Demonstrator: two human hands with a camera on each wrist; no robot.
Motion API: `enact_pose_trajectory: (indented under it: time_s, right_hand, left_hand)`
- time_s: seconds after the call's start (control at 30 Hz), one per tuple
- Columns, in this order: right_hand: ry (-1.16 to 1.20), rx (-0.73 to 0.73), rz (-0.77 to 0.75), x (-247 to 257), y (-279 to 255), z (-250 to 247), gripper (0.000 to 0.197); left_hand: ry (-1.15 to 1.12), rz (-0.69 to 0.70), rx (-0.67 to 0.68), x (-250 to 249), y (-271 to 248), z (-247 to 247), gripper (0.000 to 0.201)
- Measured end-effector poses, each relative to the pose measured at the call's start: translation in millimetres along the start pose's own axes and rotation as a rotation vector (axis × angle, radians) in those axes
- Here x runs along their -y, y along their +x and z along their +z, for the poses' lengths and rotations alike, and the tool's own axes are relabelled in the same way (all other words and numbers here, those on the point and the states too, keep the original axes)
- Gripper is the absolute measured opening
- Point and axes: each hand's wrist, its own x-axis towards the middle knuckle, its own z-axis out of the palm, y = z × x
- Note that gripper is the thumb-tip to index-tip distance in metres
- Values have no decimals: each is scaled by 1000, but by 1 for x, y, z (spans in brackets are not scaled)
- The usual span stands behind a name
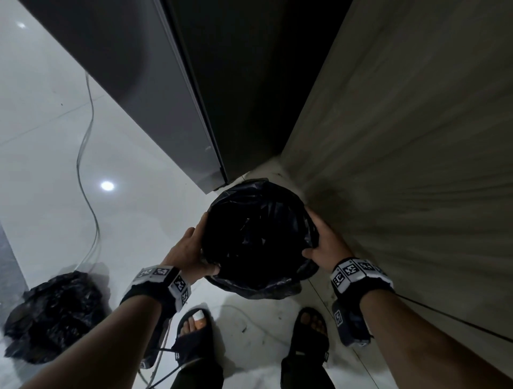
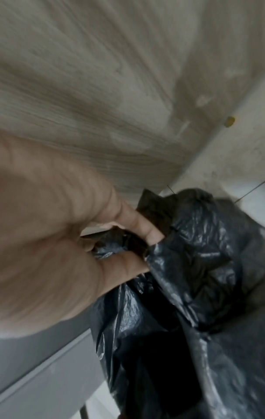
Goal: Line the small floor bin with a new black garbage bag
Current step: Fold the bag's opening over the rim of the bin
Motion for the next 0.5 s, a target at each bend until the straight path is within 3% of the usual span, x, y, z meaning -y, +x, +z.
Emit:
enact_pose_trajectory:
  time_s: [0.4, 0.5]
  right_hand:
    - [-44, -141, 1, 11, 47, -46, 102]
    - [-34, -208, -79, 15, 72, -53, 99]
  left_hand:
    - [54, 104, -47, -60, 69, -43, 125]
    - [72, 108, -73, -69, 91, -50, 123]
